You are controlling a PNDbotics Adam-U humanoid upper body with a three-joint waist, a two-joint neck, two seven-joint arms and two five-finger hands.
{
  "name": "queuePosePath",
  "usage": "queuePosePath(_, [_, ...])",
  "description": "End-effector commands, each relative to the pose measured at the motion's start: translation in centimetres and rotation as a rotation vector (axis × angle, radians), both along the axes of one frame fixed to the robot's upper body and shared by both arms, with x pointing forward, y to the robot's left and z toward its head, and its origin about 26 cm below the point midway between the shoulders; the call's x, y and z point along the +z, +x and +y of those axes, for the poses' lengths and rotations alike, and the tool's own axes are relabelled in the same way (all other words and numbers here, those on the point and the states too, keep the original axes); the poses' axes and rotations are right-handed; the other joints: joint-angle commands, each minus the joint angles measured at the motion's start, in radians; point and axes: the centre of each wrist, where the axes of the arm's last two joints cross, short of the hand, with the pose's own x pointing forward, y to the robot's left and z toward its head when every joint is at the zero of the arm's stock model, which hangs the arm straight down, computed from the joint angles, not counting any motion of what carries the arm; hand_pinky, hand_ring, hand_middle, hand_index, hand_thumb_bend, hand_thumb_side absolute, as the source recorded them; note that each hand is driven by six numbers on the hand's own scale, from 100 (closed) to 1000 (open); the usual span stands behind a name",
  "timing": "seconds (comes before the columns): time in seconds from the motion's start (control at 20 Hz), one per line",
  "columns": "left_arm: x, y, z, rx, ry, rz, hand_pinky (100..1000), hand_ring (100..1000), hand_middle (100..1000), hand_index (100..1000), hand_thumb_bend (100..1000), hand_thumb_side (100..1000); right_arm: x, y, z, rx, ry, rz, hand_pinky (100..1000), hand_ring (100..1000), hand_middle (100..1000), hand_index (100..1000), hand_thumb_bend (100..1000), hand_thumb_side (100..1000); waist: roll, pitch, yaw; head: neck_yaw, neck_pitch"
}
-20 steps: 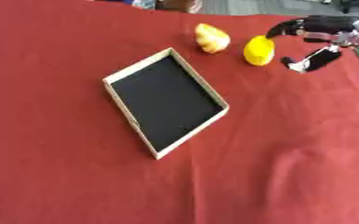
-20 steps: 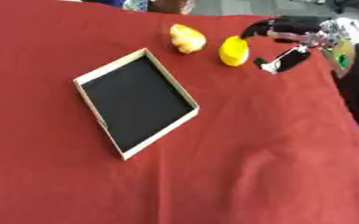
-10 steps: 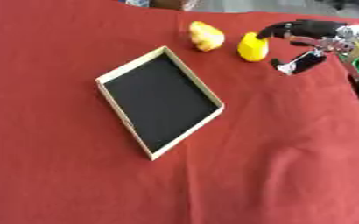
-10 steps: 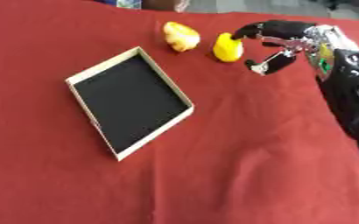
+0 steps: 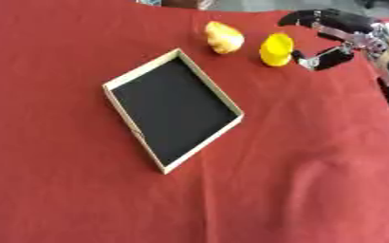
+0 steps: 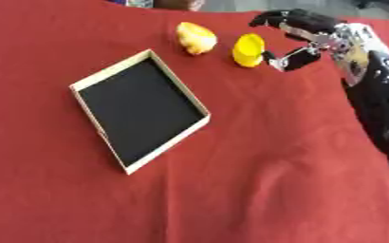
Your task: Pick up objects on the table and place them in the box.
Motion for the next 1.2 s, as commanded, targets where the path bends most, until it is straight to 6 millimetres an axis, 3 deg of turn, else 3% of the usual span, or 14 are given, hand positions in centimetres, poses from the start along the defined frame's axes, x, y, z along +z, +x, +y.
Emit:
queuePosePath(0.05, [0.7,-0.2,-0.1,-0.010,0.011,-0.023,849,714,810,899,105,677,2.8,-1.0,-1.0,-0.022,-0.001,-0.048,932,957,921,963,100,177,0.005,-0.019,-0.001,-0.002,-0.010])
queuePosePath(0.75, [0.6,-0.2,-0.2,-0.017,0.006,-0.022,851,715,812,899,100,687,1.8,0.0,-0.6,-0.045,-0.065,0.027,942,977,935,968,100,228,0.002,-0.010,0.009,-0.013,-0.017])
queuePosePath(0.9, [0.6,-0.2,-0.3,-0.020,0.006,-0.019,851,714,812,899,100,690,1.8,0.0,-0.6,-0.047,-0.066,0.030,943,976,932,965,100,328,0.001,-0.007,0.009,-0.013,-0.017])
queuePosePath(1.2, [0.6,-0.2,-0.3,-0.025,0.006,-0.014,852,714,812,900,100,696,2.0,0.1,-0.3,-0.082,-0.060,0.037,940,971,928,963,100,361,-0.001,-0.003,0.009,-0.013,-0.017])
